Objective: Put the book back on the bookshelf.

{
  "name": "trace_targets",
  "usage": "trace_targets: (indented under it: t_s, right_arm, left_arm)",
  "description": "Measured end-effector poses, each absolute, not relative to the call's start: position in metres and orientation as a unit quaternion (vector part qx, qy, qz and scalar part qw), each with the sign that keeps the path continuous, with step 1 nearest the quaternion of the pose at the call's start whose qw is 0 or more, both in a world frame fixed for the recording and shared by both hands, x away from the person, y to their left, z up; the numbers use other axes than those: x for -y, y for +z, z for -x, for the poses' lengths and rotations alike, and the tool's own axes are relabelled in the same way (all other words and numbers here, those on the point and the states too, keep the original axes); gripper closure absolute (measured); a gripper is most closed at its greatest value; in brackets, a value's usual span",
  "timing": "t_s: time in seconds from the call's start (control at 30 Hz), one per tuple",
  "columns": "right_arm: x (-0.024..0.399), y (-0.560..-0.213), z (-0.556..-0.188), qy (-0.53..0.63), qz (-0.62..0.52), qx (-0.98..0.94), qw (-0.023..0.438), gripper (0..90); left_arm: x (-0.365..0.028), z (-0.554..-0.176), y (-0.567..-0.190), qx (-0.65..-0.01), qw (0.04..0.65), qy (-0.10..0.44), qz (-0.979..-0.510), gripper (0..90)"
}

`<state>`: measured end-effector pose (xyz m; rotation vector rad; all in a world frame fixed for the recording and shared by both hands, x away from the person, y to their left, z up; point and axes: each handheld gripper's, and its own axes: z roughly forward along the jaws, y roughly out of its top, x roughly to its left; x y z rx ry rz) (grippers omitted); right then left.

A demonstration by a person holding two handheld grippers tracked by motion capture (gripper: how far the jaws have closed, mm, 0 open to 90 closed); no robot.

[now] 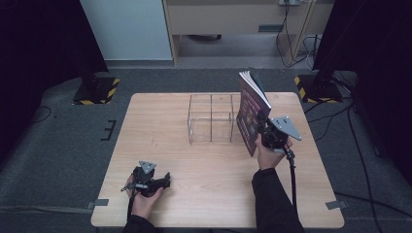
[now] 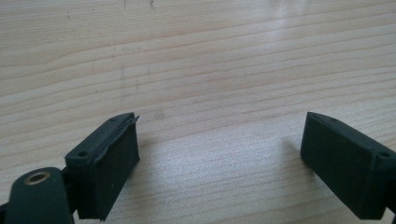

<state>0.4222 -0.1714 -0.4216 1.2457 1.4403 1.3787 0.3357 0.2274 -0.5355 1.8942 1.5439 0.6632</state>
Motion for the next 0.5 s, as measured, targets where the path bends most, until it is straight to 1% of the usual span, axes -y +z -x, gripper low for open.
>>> trace_targets:
  t_s: [0.13,0.33,0.4,0.5]
  right_arm:
    - [0.1725,-0.4203,-0.4228,0.537,-0.488,-0.573,0.38,82.7]
    - [0.1735,-0.4201,-0.423,0.54,-0.49,-0.576,0.369,78.5]
    - [0.1749,-0.4196,-0.4229,0.542,-0.491,-0.577,0.363,75.0]
    - [0.1757,-0.4191,-0.4228,0.542,-0.493,-0.577,0.361,73.5]
  left_arm:
    - [-0.2275,-0.3357,-0.5355,-0.582,0.3,0.25,-0.714,10.4]
    - [-0.2274,-0.3357,-0.5355,-0.582,0.3,0.25,-0.714,10.4]
    - [-0.2275,-0.3358,-0.5355,-0.581,0.3,0.25,-0.714,10.4]
    - [-0.2275,-0.3358,-0.5355,-0.582,0.3,0.25,-0.714,10.4]
